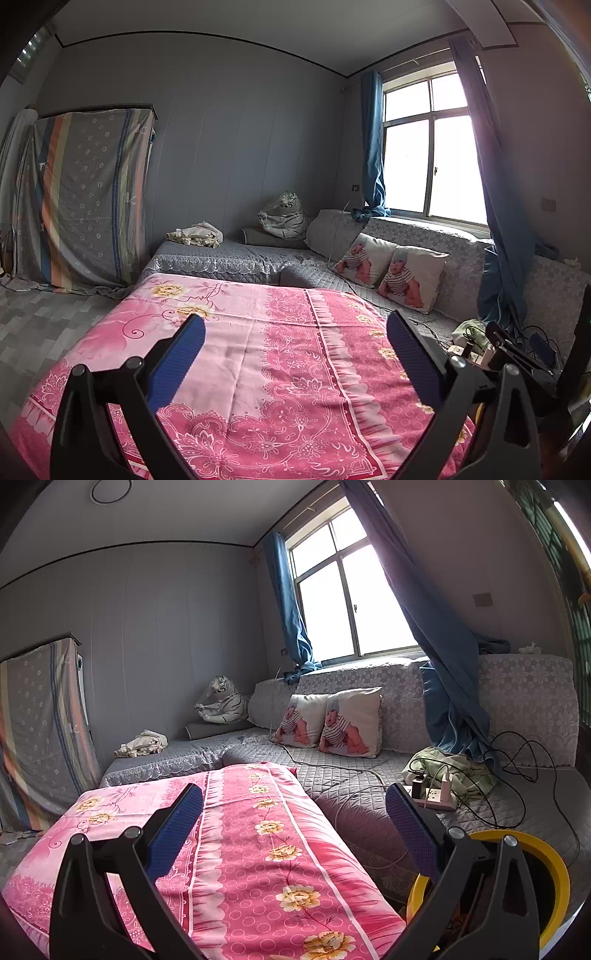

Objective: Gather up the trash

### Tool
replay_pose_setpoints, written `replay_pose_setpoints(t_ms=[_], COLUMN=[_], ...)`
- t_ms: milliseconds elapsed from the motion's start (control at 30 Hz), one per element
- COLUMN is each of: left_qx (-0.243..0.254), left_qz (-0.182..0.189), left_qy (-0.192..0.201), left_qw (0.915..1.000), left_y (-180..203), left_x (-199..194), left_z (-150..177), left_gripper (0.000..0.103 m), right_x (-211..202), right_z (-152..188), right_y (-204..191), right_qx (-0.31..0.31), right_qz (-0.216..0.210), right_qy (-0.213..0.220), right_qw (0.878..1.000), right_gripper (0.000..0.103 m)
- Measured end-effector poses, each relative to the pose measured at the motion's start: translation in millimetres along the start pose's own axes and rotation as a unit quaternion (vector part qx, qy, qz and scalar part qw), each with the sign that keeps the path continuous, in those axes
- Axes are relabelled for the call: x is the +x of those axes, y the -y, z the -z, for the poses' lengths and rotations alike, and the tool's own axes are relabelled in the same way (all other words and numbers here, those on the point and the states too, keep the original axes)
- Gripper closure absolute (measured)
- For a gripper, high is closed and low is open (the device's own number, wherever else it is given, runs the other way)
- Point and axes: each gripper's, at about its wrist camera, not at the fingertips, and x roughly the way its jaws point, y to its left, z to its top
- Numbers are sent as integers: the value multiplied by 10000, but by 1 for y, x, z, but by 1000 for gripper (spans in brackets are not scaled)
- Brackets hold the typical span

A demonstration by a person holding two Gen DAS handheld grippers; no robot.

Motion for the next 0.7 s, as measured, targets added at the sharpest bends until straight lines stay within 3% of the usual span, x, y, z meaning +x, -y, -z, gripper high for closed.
replay_pose_setpoints(t_ms=[700], left_qx=[-88], left_qz=[1], left_qy=[-53], left_qw=[9999], left_y=[-2], left_x=[3], left_z=[2], left_gripper=[8], right_x=[4], right_z=[3], right_y=[-2], right_qx=[-42], right_qz=[-62], right_qy=[-118], right_qw=[9999], right_gripper=[8])
